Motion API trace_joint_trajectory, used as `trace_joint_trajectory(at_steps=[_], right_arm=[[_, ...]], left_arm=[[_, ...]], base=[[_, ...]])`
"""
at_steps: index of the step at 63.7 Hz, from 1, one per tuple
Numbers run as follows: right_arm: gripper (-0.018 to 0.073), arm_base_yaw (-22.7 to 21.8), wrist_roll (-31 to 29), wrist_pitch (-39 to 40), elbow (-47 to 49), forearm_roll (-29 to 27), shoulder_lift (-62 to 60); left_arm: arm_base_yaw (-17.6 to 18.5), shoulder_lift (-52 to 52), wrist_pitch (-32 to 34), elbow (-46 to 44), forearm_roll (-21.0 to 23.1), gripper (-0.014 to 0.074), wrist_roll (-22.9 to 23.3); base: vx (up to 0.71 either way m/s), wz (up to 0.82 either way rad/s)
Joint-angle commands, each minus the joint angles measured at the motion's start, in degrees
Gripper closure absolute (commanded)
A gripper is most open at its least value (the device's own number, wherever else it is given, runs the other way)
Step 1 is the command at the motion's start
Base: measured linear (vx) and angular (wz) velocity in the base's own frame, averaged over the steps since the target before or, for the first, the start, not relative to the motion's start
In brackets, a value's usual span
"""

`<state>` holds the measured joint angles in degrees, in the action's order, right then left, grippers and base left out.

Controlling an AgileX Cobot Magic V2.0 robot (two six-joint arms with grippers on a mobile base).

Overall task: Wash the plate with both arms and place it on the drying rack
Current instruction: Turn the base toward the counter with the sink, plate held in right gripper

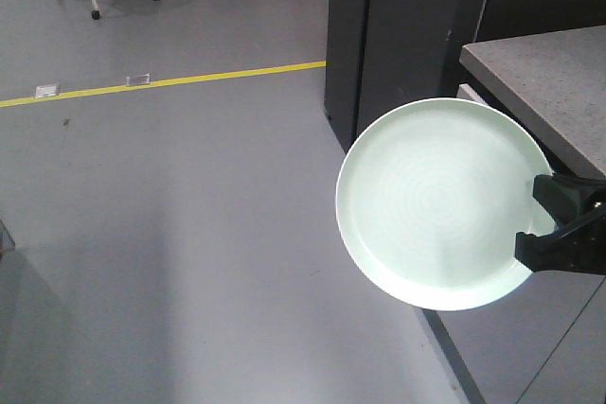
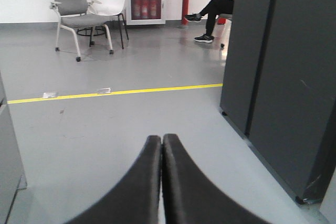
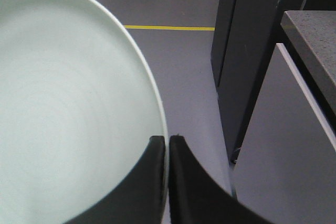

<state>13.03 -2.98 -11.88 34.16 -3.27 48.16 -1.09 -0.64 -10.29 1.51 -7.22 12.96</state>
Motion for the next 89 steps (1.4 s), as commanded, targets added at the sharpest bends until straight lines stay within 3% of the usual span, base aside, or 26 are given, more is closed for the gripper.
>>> trace_joint_trajectory(at_steps=[1, 89], right_arm=[[0.0566, -0.26, -0.39, 4.63, 1.73, 0.33, -0.43], [0.0566, -0.26, -0.39, 4.70, 1.73, 0.33, -0.43]], left_arm=[[-0.02, -0.92, 4.08, 0.87, -0.01, 0.0602, 0.45], [0.03, -0.92, 4.08, 0.87, -0.01, 0.0601, 0.45]], base=[[0.08, -0.20], [0.07, -0.25]])
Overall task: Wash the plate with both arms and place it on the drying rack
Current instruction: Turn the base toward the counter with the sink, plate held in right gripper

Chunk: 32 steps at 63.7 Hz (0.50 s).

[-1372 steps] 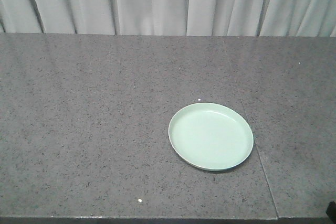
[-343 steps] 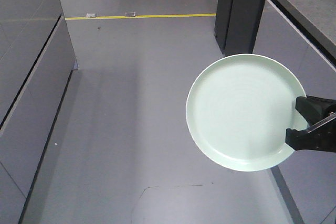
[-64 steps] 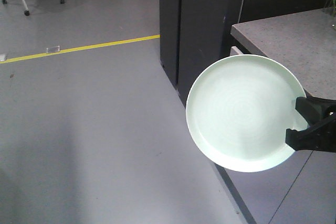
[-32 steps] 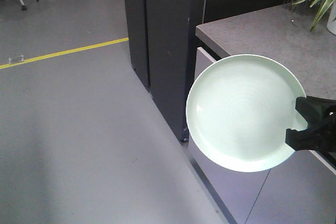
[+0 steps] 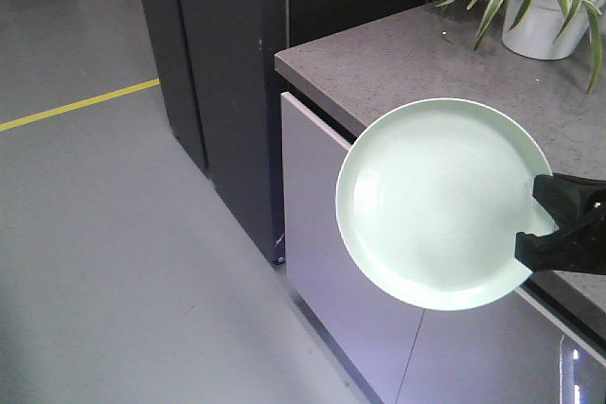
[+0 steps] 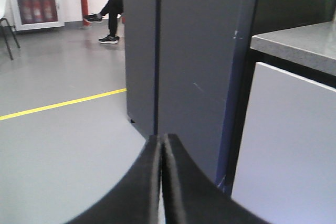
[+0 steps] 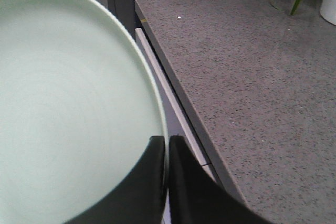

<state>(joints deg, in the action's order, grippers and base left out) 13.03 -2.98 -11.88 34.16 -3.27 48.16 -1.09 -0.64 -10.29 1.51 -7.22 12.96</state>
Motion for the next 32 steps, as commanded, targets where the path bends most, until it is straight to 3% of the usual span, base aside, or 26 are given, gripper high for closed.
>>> trace_joint_trajectory(at_steps=[1, 32], right_arm=[[0.0566, -0.26, -0.39, 4.70, 1.73, 0.33, -0.43], [0.0566, -0.26, -0.39, 4.65, 1.73, 0.33, -0.43]], left_arm=[[0.03, -0.92, 4.08, 0.87, -0.01, 0.0601, 0.45], [0.03, -0.92, 4.08, 0.87, -0.01, 0.0601, 0.45]], base=[[0.07, -0.27], [0.07, -0.26]])
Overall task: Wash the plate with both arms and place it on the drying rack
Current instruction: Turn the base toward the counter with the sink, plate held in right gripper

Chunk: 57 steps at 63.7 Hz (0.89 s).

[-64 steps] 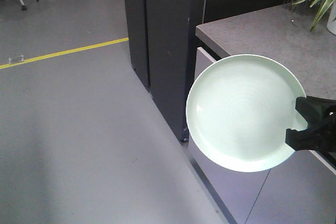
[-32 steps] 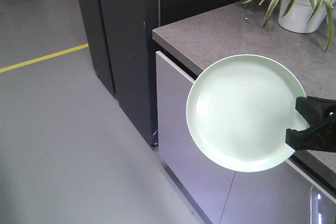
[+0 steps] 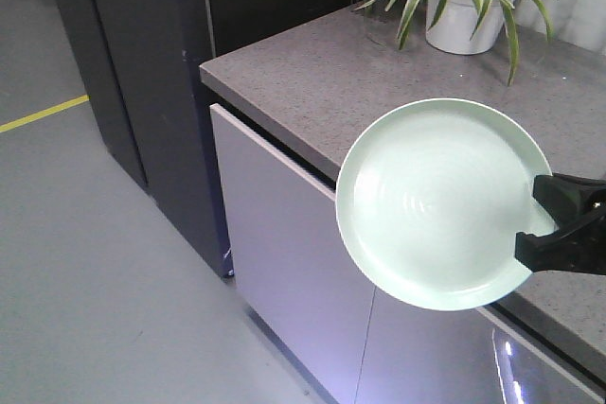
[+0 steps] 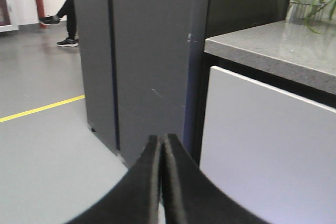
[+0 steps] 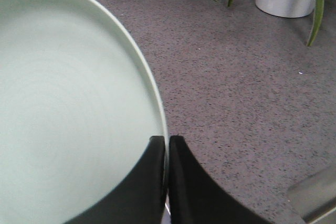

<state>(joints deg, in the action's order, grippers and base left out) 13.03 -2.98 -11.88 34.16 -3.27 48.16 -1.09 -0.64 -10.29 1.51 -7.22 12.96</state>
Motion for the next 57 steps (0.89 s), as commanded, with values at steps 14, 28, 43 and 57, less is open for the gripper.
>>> trace_joint_trajectory(at_steps=[14, 28, 43, 57], right_arm=[[0.0566, -0.26, -0.39, 4.65, 1.73, 0.33, -0.43], [0.0566, -0.26, -0.39, 4.65, 1.73, 0.33, -0.43], [0.0566, -0.26, -0.39, 4.65, 1.73, 0.33, -0.43], [0.0566, -0.26, -0.39, 4.72, 1.73, 0.33, -0.43]], left_arm=[[0.03, -0.92, 4.08, 0.87, -0.01, 0.0601, 0.45], [0.03, -0.92, 4.08, 0.87, -0.01, 0.0601, 0.45], [0.03, -0.92, 4.08, 0.87, -0.01, 0.0601, 0.45], [0.03, -0.92, 4.08, 0.87, -0.01, 0.0601, 0.45]], base=[[0.07, -0.30], [0.08, -0.33], [0.08, -0.34], [0.07, -0.31]])
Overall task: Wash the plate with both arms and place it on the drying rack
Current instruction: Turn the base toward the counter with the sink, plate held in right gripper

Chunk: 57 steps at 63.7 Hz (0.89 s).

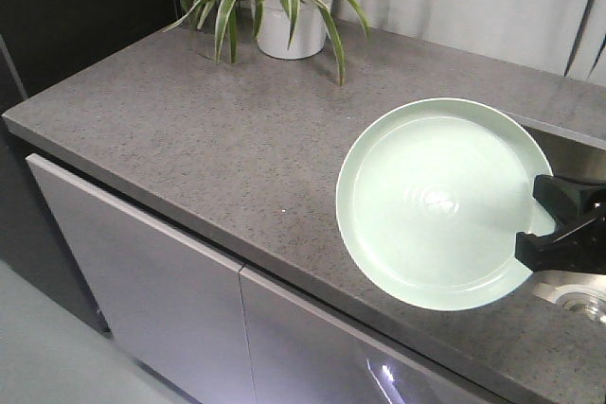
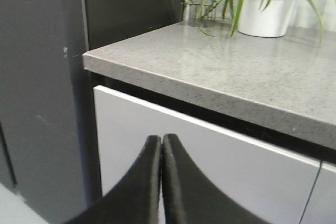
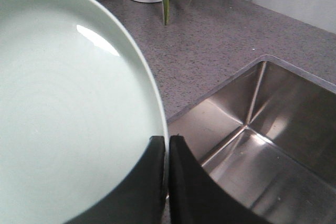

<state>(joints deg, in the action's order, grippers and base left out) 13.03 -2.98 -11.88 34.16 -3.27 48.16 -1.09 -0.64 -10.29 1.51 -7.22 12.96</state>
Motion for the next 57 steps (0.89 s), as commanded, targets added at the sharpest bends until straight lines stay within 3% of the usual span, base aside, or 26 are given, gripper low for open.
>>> trace_joint_trajectory(at_steps=[1, 57], right_arm=[[0.0566, -0.26, -0.39, 4.72, 1.73, 0.33, -0.43], [0.0565, -0.26, -0.39, 4.70, 1.73, 0.33, -0.43]], left_arm=[[0.03, -0.92, 4.08, 0.87, -0.01, 0.0601, 0.45], [0.03, -0.92, 4.08, 0.87, -0.01, 0.0601, 0.45]], base=[[0.06, -0.28], [0.03, -0.27]])
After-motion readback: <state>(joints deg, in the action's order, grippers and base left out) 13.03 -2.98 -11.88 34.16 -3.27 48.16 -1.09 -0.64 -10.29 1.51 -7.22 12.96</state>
